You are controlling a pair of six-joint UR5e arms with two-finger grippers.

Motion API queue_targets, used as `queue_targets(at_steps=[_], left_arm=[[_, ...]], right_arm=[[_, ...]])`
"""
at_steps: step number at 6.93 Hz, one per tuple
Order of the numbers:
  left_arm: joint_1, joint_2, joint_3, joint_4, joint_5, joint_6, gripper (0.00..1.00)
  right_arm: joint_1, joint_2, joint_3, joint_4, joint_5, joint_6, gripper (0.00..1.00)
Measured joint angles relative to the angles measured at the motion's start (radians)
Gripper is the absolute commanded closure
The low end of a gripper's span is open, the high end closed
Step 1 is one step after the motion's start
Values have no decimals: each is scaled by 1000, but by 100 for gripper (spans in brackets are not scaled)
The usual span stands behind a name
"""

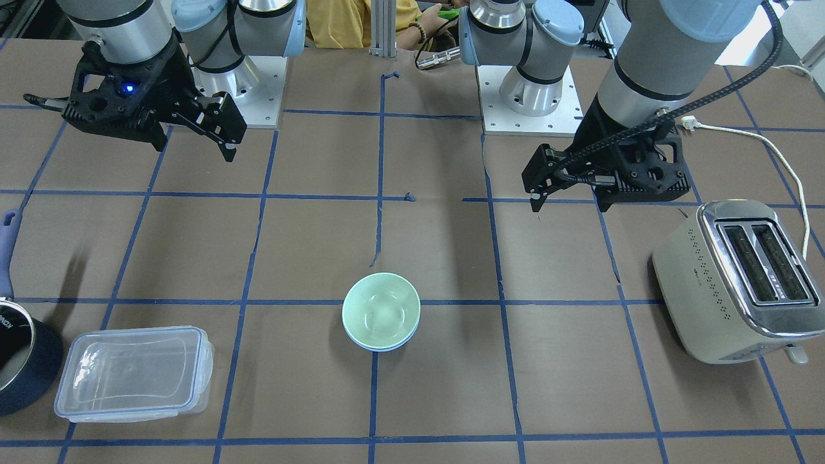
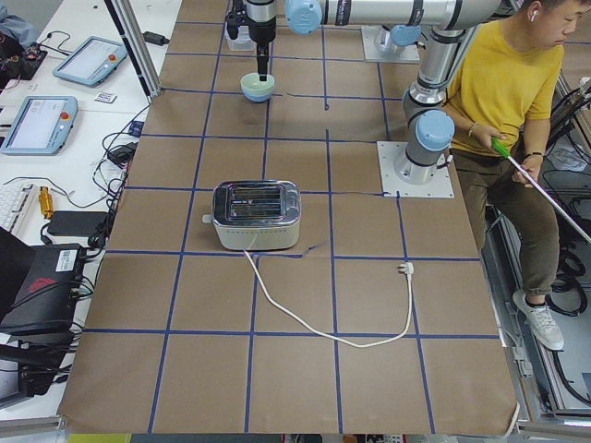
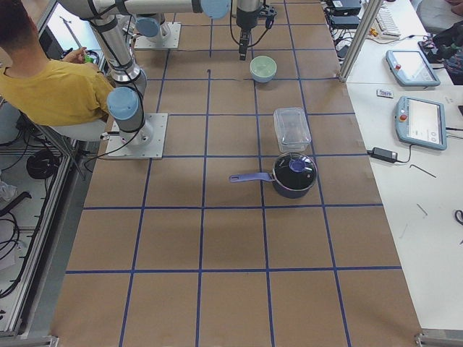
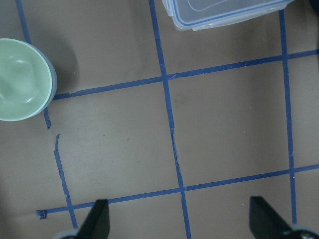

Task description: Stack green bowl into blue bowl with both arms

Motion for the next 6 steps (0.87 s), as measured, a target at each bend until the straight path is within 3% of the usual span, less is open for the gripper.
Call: queue_targets(at_steps=[6], left_arm=[[0,-1,0,0,0,-1,0]], right_arm=[[-3,-9,1,30,0,-13,0]])
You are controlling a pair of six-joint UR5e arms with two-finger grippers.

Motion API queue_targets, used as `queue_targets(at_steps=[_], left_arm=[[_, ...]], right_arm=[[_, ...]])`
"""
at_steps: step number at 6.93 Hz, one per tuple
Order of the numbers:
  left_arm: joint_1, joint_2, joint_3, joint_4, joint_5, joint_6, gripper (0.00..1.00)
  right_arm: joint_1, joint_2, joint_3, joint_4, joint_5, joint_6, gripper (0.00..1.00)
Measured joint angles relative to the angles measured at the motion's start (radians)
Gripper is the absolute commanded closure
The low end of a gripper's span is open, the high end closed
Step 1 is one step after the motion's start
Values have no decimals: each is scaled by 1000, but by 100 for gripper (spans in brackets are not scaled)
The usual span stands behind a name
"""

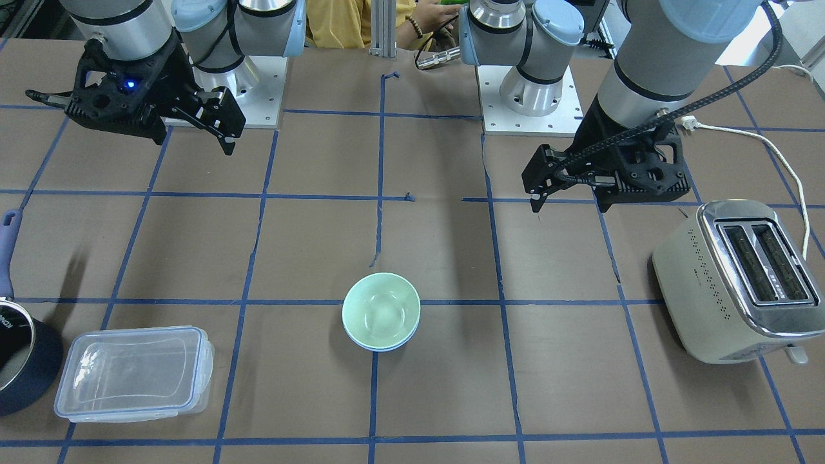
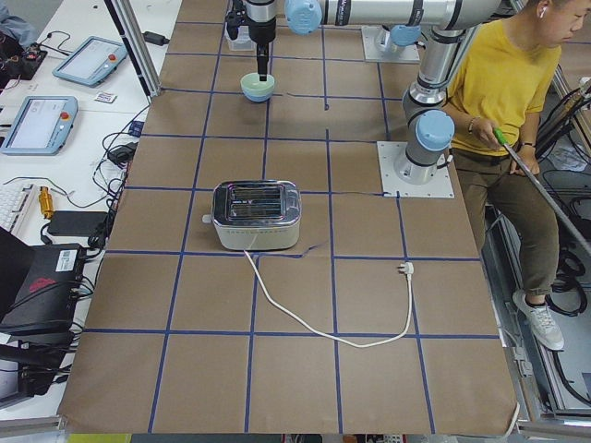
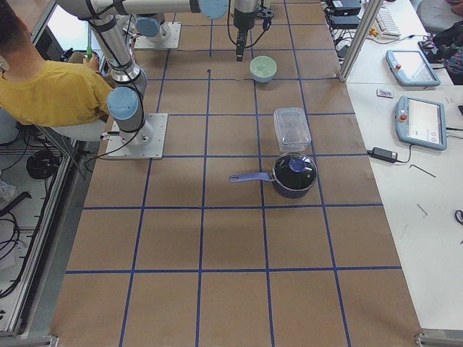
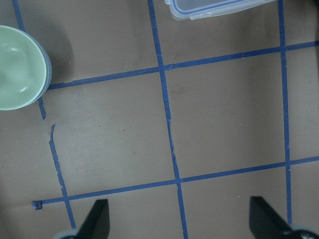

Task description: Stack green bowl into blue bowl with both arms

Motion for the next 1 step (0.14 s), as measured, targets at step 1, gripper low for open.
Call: queue_targets(at_steps=[1], left_arm=[[0,0,0,0,0,0,0]], right_arm=[[0,-1,0,2,-1,-1,0]])
